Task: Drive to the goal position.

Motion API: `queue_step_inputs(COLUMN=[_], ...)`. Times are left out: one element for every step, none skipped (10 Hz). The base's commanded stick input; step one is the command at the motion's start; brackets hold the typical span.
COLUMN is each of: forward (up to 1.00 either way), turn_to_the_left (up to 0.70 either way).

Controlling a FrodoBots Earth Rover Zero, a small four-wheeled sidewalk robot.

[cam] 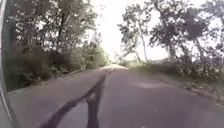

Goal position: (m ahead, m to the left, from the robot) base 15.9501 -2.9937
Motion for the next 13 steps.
queue_step_inputs(forward=[0.70,0.70,0.70,0.70,0.70,0.70,0.70,0.70,0.70,0.70,0.70,0.70,0.70], turn_to_the_left=[0.00,0.00,0.00,0.00,0.00,0.00,0.00,0.00,0.00,0.00,0.00,0.00,0.00])
